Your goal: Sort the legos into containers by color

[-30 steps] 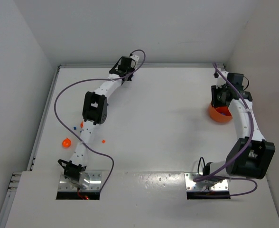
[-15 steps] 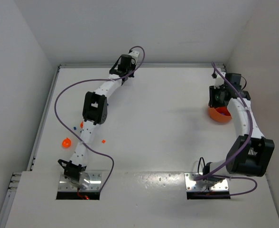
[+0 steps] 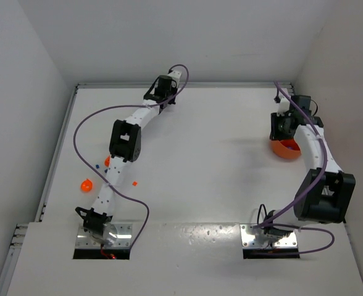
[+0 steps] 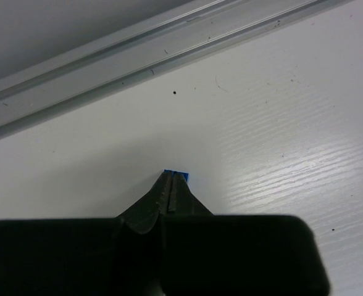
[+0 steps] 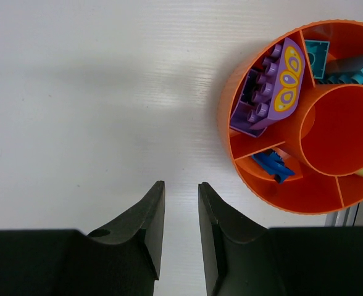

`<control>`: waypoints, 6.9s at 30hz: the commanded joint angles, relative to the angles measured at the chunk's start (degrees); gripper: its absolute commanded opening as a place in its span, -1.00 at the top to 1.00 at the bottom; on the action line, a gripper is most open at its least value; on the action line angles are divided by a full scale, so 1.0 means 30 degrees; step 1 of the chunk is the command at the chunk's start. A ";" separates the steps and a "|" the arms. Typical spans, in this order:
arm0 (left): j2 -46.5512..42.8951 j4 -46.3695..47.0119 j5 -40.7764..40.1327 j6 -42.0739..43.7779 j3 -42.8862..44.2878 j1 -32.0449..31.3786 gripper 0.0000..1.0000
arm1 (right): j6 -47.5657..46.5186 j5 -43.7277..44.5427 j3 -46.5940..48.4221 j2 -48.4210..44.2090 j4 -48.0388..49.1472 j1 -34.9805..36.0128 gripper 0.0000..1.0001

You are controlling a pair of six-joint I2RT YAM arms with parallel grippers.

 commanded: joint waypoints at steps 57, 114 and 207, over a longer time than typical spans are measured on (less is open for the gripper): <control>-0.3530 0.7027 0.9999 -1.9221 -0.5374 0.3441 0.23 | 0.0195 -0.2159 0.1492 0.0642 -0.1513 0.0153 0.53; -0.3814 0.6537 1.6739 -1.4451 -1.2338 -0.0714 0.75 | -0.1504 -0.3682 0.2226 0.2868 -0.2950 0.1442 0.53; -2.2658 -0.7201 1.5392 -0.7418 -1.7855 1.2904 -0.99 | -0.2237 0.3380 0.2578 1.0515 -0.0900 1.9694 0.53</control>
